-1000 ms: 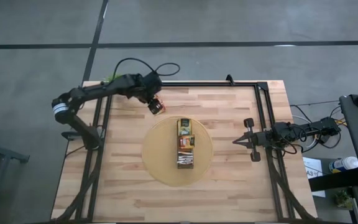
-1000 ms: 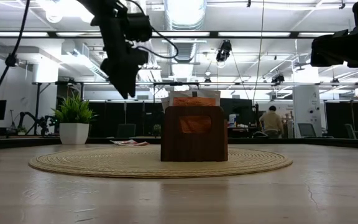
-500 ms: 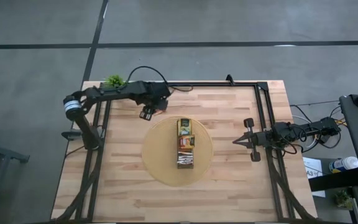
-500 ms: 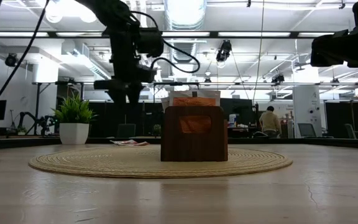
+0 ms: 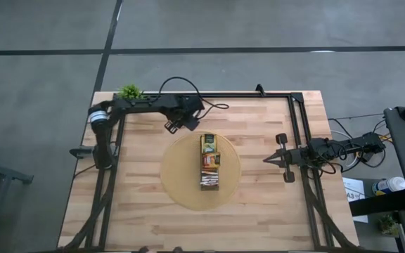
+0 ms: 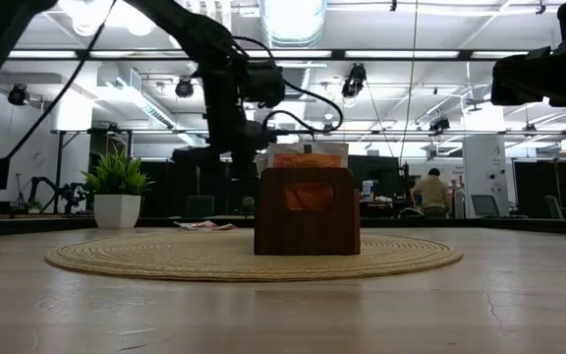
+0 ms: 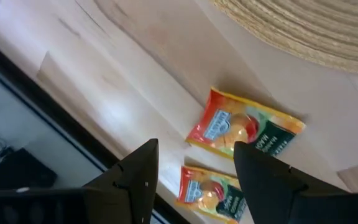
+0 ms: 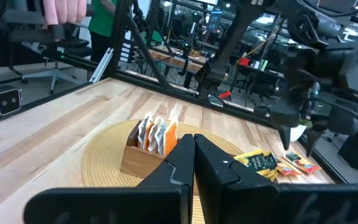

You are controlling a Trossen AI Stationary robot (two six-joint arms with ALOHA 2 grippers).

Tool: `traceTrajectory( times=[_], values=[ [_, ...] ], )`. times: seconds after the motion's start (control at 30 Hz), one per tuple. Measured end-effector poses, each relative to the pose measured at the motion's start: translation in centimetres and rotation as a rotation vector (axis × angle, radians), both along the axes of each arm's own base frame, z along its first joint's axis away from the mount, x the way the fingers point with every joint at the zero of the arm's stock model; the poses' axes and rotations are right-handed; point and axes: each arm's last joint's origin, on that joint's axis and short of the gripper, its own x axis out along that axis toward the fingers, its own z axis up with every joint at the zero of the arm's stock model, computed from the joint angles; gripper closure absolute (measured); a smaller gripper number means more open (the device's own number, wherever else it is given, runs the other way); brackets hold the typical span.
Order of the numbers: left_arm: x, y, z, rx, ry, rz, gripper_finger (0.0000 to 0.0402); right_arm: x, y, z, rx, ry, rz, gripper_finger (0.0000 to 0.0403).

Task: Pick & Place Tea
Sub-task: Put the bottom orange tea bag into the middle section of the wooden organizer

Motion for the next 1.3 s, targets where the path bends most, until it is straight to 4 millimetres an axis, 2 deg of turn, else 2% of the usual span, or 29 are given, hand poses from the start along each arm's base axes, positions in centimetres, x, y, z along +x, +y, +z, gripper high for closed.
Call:
traceTrajectory(
  times=[0.13, 0.27, 0.47, 0.77, 1.13, 1.3],
  values=[
    [1.5, 0.5, -0.5, -0.047, 0.007, -0.011, 0.02, 0.0, 0.0, 0.0, 0.0, 0.0, 0.0, 0.0394],
    [2.1, 0.7, -1.3, -0.133, 0.065, 0.005, 0.02, 0.0, 0.0, 0.0, 0.0, -0.001, 0.0, 0.0394],
    [2.1, 1.1, -2.5, -0.148, 0.103, -0.003, 0.02, 0.0, 0.0, 0.0, 0.0, -0.001, 0.0, 0.0394],
    [2.1, 2.7, -4.5, -0.126, 0.148, 0.027, 0.02, 0.0, 0.0, 0.0, 0.0, -0.001, 0.0, 0.0394],
    [1.5, 3.9, -4.3, -0.092, 0.182, 0.03, 0.02, 0.0, 0.0, 0.0, 0.0, 0.0, 0.0, 0.0394],
    [1.3, 4.1, -5.4, -0.137, 0.207, 0.023, 0.0211, 0.0, 0.0, 0.0, 0.0, -0.001, 0.0, 0.0394]
  ],
)
